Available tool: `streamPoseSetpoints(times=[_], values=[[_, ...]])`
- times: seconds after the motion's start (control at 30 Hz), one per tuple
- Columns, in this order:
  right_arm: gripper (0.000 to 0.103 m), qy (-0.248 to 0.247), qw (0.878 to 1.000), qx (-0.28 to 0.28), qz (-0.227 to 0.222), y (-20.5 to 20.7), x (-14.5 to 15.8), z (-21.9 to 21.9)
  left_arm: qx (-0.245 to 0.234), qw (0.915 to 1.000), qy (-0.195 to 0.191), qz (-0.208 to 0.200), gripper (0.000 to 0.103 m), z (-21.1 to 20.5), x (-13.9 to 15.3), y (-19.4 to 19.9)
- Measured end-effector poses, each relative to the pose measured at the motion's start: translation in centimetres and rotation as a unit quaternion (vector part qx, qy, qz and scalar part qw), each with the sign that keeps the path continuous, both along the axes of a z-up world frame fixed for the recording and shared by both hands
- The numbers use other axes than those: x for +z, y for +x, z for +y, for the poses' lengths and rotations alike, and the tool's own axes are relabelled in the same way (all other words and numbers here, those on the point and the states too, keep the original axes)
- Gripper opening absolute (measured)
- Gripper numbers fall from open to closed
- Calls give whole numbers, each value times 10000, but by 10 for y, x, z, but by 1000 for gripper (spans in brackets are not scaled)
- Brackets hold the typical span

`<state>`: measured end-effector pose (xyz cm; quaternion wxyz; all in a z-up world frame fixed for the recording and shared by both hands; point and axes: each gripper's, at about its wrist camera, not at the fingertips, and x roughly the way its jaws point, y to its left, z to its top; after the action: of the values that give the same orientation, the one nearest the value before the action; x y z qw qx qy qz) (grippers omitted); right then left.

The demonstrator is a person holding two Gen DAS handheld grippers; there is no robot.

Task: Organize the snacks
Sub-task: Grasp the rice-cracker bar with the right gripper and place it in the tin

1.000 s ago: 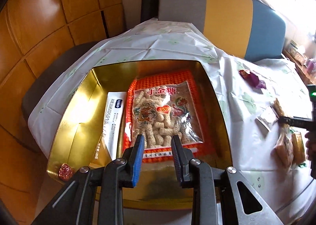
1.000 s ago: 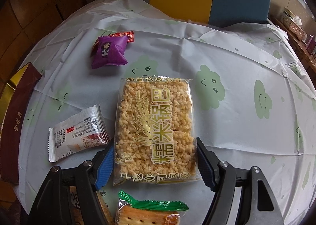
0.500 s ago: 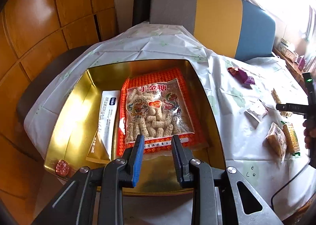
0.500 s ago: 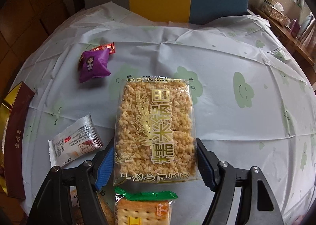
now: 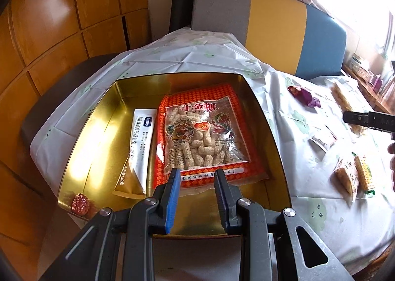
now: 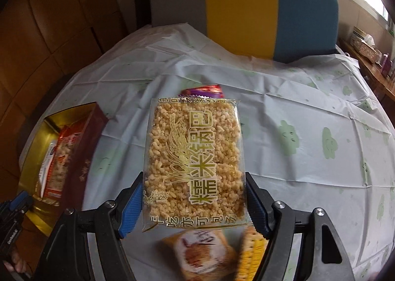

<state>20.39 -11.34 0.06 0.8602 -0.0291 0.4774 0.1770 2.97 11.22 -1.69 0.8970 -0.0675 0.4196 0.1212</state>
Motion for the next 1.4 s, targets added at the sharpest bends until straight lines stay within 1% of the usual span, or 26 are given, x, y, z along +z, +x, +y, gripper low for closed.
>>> streamPoseSetpoints(times=[0.2,0.4,0.57,0.77,0.93,1.0,1.03,1.17,1.3,1.4], values=[[75,424,9953,860,129,-22,12,76,152,9999,-57,-32,29,11,-2,-6],[75,531,9881,1421,251,-35,12,142,347,9993,-97,-73,29,25,-4,-12],[75,514,9846,1632,359,-35,7,183,422,9990,-162,-65,29,34,-8,-14],[75,393,9854,1543,606,-18,-10,213,440,9988,-188,-39,29,38,-12,-15],[76,294,9870,1483,545,-4,-16,221,490,9985,-227,-7,29,43,-14,-15],[80,206,9884,1432,460,-2,-18,223,514,9984,-243,-3,29,45,-15,-14],[81,215,9883,1436,456,-6,-16,222,516,9984,-238,-3,29,46,-15,-14],[81,176,9887,1443,370,-11,-15,212,505,9984,-234,9,29,45,-15,-14],[81,219,9896,1412,180,-20,-10,198,474,9987,-200,3,29,41,-14,-14],[81,274,9900,1378,117,-29,-8,185,414,9990,-151,-18,29,37,-11,-14]])
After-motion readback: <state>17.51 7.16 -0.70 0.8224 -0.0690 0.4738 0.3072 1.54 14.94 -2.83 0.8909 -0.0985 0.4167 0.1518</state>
